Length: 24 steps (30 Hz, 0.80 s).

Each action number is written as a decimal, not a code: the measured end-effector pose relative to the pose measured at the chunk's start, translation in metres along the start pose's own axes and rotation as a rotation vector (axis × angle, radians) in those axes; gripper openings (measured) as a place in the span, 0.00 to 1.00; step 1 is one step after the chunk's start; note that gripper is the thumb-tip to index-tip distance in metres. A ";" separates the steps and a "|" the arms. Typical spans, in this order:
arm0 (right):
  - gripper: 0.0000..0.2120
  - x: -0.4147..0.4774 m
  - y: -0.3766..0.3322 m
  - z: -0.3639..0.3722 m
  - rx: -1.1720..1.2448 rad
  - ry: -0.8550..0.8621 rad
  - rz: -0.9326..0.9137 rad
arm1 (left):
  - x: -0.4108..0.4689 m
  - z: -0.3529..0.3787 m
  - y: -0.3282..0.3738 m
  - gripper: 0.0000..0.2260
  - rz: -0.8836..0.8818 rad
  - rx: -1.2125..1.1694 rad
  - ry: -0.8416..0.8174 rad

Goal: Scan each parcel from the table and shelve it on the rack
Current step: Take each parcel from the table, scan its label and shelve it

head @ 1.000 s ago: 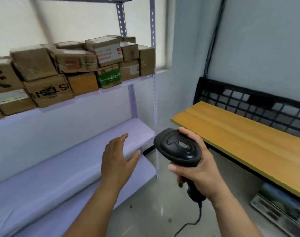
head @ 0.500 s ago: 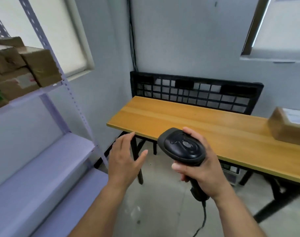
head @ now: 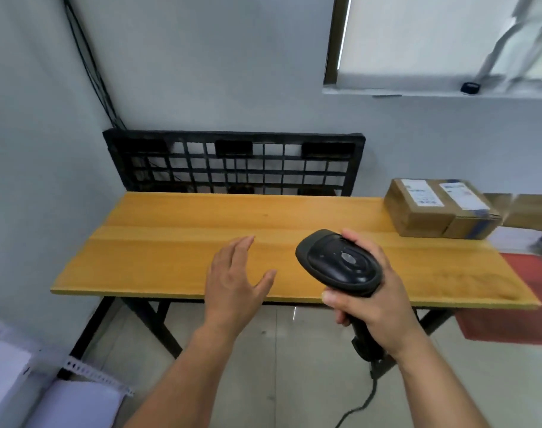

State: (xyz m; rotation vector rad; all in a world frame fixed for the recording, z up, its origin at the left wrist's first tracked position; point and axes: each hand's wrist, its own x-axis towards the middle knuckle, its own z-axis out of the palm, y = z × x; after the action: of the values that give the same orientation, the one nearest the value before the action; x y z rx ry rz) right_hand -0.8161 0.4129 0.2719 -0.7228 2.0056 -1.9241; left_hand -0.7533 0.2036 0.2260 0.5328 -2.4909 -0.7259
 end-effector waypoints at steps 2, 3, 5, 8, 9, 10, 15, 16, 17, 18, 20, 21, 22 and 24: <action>0.39 0.012 0.005 -0.007 -0.024 0.041 0.017 | 0.020 0.016 0.001 0.30 0.023 -0.014 -0.040; 0.39 0.017 0.007 -0.011 -0.035 0.060 0.023 | 0.028 0.024 0.002 0.30 0.035 -0.023 -0.058; 0.39 0.025 0.012 -0.020 -0.050 0.103 0.030 | 0.044 0.040 0.005 0.30 0.060 -0.036 -0.089; 0.38 0.032 0.016 -0.039 -0.067 0.170 0.045 | 0.063 0.064 0.015 0.30 0.084 -0.060 -0.141; 0.39 0.034 0.017 -0.047 -0.070 0.192 0.053 | 0.069 0.072 0.020 0.30 0.095 -0.066 -0.156; 0.39 0.035 0.018 -0.056 -0.073 0.215 0.058 | 0.074 0.080 0.027 0.30 0.107 -0.075 -0.170; 0.39 0.045 0.026 -0.108 -0.110 0.314 0.067 | 0.099 0.119 0.061 0.29 0.181 -0.098 -0.204; 0.39 0.048 0.029 -0.121 -0.120 0.328 0.068 | 0.104 0.127 0.068 0.29 0.191 -0.098 -0.203; 0.40 0.052 0.032 -0.133 -0.123 0.338 0.068 | 0.108 0.136 0.075 0.29 0.195 -0.100 -0.204; 0.40 0.057 0.035 -0.146 -0.122 0.345 0.067 | 0.113 0.145 0.082 0.29 0.193 -0.103 -0.207; 0.40 0.069 0.042 -0.173 -0.100 0.346 0.065 | 0.123 0.163 0.097 0.29 0.178 -0.105 -0.210; 0.39 0.077 0.046 -0.188 -0.087 0.337 0.065 | 0.128 0.174 0.105 0.30 0.166 -0.108 -0.209; 0.39 0.082 0.049 -0.196 -0.087 0.333 0.069 | 0.131 0.180 0.111 0.30 0.157 -0.113 -0.213; 0.39 0.099 0.056 -0.229 -0.074 0.309 0.083 | 0.142 0.204 0.132 0.30 0.124 -0.111 -0.220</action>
State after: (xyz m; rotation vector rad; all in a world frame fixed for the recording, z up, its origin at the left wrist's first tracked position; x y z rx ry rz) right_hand -1.0272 0.5557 0.2494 -0.3679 2.2554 -2.0242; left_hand -1.0094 0.3170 0.2003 0.2684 -2.6369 -0.9095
